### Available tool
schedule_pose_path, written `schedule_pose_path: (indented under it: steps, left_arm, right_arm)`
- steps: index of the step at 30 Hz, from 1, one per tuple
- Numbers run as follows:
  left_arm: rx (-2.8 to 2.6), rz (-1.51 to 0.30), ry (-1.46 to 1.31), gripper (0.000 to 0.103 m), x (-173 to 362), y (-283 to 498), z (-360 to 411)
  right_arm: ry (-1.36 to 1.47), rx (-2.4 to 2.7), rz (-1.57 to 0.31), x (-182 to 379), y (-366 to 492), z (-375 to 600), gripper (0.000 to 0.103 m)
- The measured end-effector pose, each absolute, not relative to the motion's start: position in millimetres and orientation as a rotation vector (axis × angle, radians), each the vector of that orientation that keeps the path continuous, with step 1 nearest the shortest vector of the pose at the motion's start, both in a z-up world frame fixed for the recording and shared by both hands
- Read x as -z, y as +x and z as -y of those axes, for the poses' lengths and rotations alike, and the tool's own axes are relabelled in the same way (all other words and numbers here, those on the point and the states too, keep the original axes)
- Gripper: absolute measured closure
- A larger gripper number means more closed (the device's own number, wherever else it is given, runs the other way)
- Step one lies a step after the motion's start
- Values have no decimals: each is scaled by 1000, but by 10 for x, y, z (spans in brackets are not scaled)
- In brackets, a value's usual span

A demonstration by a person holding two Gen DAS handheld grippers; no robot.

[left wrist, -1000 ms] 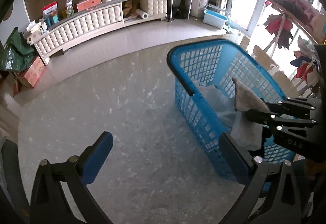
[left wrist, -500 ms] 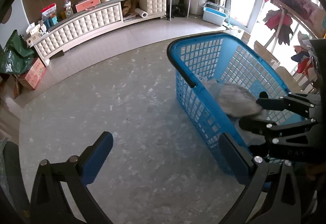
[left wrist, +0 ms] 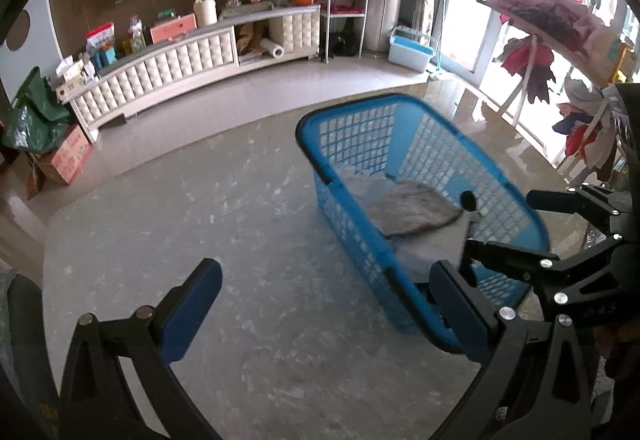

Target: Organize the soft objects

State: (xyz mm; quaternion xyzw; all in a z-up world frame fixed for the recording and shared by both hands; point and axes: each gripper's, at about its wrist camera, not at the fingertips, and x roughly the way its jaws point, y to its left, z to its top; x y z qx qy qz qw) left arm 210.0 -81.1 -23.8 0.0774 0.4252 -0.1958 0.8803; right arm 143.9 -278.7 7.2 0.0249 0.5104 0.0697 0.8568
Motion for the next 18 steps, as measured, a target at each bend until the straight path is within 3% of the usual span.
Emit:
schedule_pose_path:
  steps: [18]
  left_arm:
    - [357, -634, 191, 0, -539, 938, 731]
  right_arm:
    - [19, -101, -806, -864, 452, 2610, 0]
